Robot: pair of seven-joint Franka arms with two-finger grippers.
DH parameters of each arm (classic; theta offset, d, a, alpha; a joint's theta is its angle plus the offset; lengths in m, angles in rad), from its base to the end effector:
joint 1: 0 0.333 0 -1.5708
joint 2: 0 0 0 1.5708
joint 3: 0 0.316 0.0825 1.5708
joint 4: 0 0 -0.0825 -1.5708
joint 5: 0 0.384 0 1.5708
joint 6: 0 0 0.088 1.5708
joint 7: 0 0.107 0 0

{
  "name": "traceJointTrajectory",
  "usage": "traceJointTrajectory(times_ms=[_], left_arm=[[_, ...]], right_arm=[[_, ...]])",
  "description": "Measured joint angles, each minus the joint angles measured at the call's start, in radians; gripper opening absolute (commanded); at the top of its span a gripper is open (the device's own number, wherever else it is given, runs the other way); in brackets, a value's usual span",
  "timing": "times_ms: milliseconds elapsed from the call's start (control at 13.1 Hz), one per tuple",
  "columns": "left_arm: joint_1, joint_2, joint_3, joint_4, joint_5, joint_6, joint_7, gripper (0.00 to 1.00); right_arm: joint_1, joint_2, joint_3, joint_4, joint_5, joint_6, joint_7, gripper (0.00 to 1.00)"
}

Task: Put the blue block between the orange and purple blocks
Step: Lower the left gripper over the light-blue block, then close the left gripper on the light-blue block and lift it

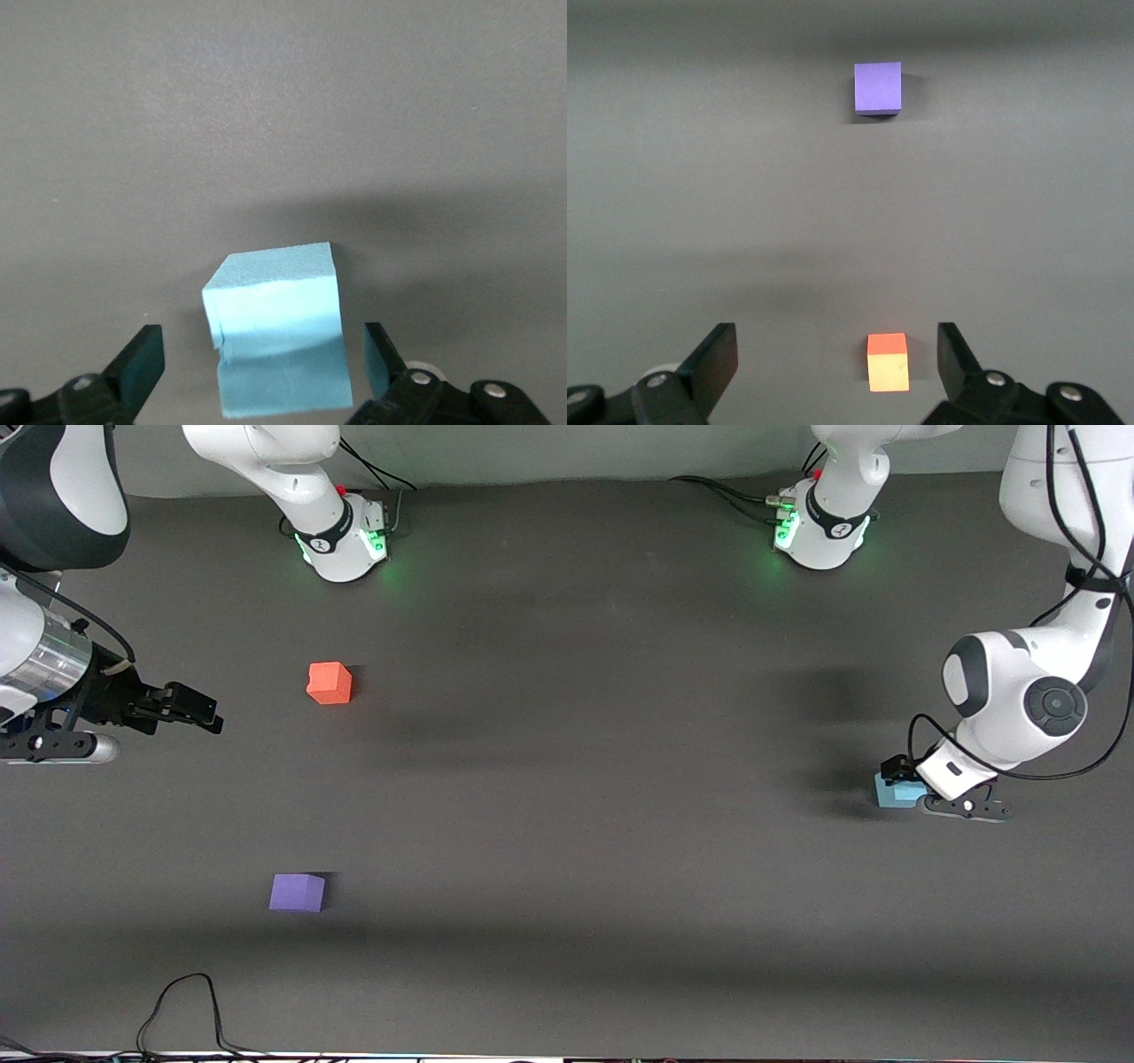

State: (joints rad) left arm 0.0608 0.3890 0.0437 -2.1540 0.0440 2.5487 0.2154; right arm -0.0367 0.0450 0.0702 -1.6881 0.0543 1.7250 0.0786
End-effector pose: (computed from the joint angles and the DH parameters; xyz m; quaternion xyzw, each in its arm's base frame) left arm 0.5663 0.0589 0.2170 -0.9969 0.0752 0.0004 0.0208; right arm 0.5756 0.0236 0.5568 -0.9992 0.0268 0.0056 0.0281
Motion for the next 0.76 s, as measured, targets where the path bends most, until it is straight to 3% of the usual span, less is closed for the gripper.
traceJointTrajectory(times_ms=[153, 306, 382, 765], left_arm=[[0.0, 0.02, -0.001, 0.0, -0.013, 0.01, 0.0, 0.95], [0.0, 0.03, -0.002, 0.003, -0.027, 0.018, 0.0, 0.54], [0.0, 0.032, -0.003, 0.004, -0.036, 0.018, 0.0, 0.44], [0.0, 0.031, -0.003, 0.043, -0.06, -0.003, 0.0, 0.42]], right_arm=[[-0.001, 0.0, 0.0, 0.0, 0.0, 0.0, 0.0, 1.0], [-0.001, 0.0, 0.0, 0.0, 0.0, 0.0, 0.0, 1.0], [-0.001, 0.0, 0.0, 0.0, 0.0, 0.0, 0.0, 1.0], [-0.001, 0.0, 0.0, 0.0, 0.0, 0.0, 0.0, 1.0]])
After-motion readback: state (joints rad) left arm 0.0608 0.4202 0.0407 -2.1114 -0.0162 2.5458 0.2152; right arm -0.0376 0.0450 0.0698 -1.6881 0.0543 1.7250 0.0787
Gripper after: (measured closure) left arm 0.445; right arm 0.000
